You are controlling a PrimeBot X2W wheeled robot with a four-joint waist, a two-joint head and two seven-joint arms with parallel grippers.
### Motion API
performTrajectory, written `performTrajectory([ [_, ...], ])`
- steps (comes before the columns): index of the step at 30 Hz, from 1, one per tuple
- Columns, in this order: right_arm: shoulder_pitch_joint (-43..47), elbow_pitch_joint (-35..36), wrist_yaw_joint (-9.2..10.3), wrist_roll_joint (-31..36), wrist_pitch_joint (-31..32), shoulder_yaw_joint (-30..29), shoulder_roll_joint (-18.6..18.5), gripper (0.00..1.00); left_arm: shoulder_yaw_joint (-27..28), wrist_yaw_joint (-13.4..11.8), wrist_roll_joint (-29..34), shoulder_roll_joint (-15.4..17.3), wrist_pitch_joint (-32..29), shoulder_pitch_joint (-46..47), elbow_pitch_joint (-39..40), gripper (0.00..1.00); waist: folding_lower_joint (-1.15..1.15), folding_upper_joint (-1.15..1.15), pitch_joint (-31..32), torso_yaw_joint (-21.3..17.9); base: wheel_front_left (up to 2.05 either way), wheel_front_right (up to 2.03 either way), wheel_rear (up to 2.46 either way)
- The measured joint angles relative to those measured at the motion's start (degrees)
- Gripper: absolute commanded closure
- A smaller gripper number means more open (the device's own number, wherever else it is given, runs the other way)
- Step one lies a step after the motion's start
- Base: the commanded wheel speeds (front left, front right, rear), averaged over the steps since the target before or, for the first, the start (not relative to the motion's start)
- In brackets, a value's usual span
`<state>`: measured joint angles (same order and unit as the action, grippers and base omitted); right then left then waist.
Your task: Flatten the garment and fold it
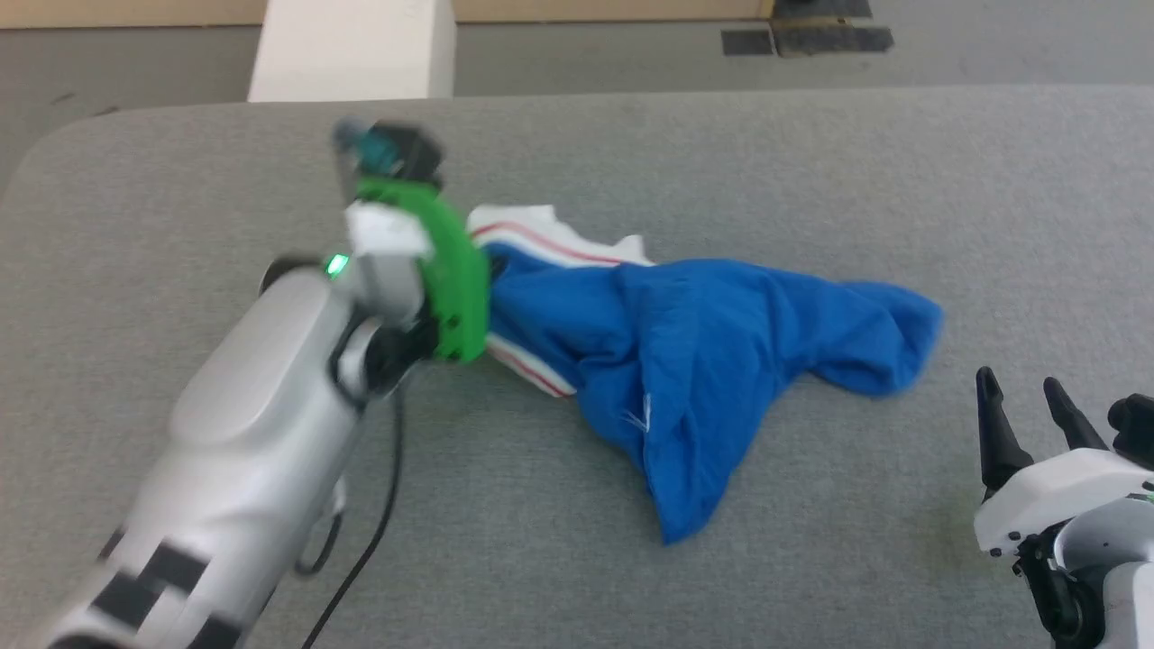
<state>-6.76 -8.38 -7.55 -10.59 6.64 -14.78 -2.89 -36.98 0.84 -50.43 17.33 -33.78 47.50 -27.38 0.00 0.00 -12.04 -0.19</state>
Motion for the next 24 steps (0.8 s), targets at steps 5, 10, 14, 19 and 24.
performTrajectory([
  [5,0.5,0.2,0.00,0.0,0.4,0.1,0.0,0.00,2.9,-4.3,-3.3,4.4,1.1,-11.2,6.1,1.00,0.00,0.00,1.4,1.9,0.00,0.00,0.00],
  [10,1.0,0.5,0.00,0.0,0.5,0.3,0.0,0.00,4.5,-7.7,-6.7,6.0,1.6,-22.3,9.7,1.00,0.00,0.00,2.4,3.3,0.00,0.00,0.00],
  [14,1.0,0.7,0.00,0.0,0.9,0.7,0.0,0.00,5.0,-8.8,-9.2,5.9,2.1,-27.3,10.9,1.00,0.00,0.00,2.5,3.8,0.00,0.00,0.00],
  [19,1.1,0.6,0.00,0.0,0.9,1.1,0.0,0.00,6.7,-9.5,-9.7,5.7,5.2,-29.3,11.8,0.00,0.00,0.00,2.9,3.7,0.00,0.00,0.00],
  [24,1.9,0.1,0.00,0.0,0.9,1.4,0.0,0.00,11.7,-9.3,-9.7,6.1,13.4,-30.8,15.2,0.00,0.00,0.00,4.2,3.4,0.00,0.00,0.00],
])
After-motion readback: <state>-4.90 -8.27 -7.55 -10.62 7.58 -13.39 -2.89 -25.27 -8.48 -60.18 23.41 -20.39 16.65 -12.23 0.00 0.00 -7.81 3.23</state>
